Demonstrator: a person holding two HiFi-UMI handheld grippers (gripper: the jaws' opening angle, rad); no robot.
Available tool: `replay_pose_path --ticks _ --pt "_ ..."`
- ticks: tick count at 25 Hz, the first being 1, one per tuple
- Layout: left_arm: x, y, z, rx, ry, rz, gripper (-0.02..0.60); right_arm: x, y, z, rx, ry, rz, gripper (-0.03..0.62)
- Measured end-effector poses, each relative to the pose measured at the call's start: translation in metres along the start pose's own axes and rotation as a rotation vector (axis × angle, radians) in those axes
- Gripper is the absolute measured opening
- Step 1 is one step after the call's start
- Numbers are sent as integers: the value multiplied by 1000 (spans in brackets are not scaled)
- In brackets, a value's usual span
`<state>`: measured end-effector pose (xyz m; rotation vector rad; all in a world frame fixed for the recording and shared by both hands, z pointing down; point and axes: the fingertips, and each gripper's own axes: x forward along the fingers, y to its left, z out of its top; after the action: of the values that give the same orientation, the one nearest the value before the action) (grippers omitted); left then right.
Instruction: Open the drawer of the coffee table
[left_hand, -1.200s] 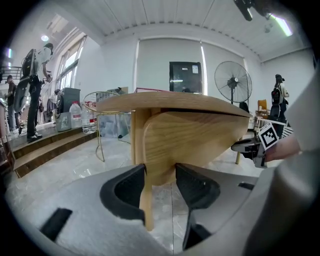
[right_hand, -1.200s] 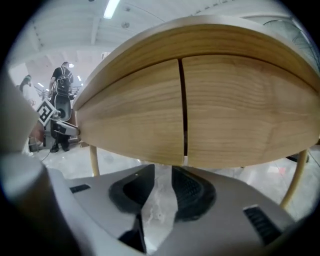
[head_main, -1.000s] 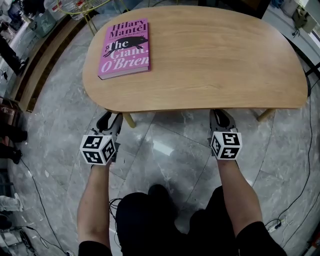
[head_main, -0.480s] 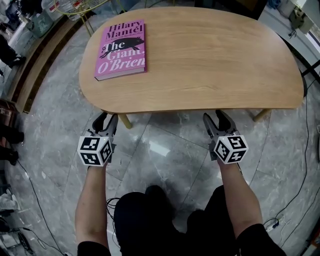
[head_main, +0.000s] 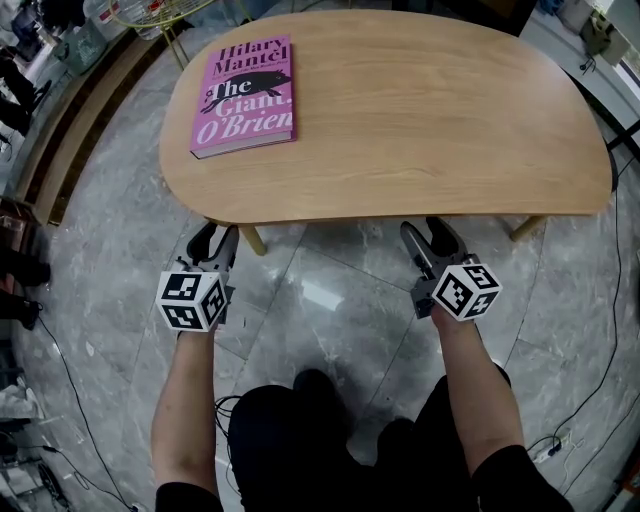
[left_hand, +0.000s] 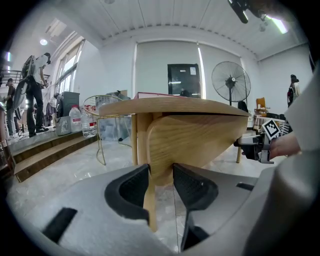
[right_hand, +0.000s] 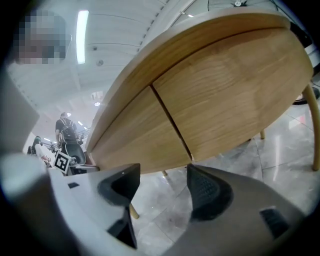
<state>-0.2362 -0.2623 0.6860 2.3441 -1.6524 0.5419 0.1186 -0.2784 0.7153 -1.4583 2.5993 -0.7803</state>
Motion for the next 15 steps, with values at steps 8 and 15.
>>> replay_pose_path --ticks 8,15 --pt "-1 -1 0 -7 4 -14 166 10 -4 -3 -58 32 -18 279" --pt "2 -3 2 -17 15 -67 173 11 -2 4 -8 -3 10 270"
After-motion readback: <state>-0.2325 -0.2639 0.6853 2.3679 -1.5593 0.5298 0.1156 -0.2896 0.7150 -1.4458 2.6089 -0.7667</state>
